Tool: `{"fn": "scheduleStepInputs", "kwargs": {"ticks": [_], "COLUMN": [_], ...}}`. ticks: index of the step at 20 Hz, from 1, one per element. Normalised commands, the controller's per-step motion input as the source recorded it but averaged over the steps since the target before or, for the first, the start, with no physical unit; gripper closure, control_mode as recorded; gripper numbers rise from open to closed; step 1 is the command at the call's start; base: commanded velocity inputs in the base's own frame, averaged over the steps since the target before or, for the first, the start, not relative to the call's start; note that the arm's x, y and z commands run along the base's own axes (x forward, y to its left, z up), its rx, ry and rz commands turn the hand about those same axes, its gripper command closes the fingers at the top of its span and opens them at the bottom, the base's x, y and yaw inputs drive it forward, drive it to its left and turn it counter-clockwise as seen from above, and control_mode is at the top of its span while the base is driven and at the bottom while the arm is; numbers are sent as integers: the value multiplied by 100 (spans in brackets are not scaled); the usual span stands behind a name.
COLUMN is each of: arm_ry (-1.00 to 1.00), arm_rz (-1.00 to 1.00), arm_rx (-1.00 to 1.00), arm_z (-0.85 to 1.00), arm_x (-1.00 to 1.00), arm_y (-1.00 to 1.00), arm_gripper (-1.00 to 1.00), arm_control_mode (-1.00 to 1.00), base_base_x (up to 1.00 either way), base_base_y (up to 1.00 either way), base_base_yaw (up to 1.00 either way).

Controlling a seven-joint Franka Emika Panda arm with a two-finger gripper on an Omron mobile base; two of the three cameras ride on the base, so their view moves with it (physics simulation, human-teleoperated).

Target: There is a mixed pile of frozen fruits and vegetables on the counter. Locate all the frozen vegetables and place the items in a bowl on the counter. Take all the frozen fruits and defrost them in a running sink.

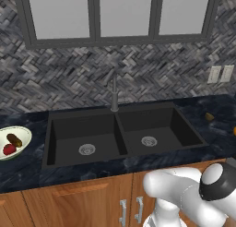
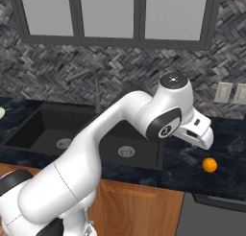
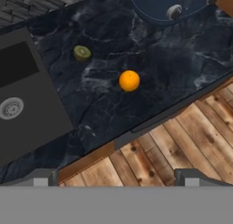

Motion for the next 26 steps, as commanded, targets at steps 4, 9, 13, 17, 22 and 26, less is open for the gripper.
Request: {"fn": "scheduleStepInputs", "kwargs": {"ticks": [4,9,13,17,22,26], "arm_ry": [0,0,0,0,0,2], "arm_rz": [0,0,0,0,0,0], "arm_rx": [0,0,0,0,0,0], "arm_z": [-10,-16,-16,-12,-17,-20], "arm_x": [12,19,18,14,9,13], "arm_y": [-7,-10,-10,-14,-22,-19], "arm_gripper": [-100,-100,-100,-100,-100,-100], "arm_control_mode": [-100,-100,-100,-100,-100,-100], "base_base_x": [0,0,0,0,0,0], "base_base_y": [0,0,0,0,0,0], "base_base_yaw": [0,0,0,0,0,0]}}
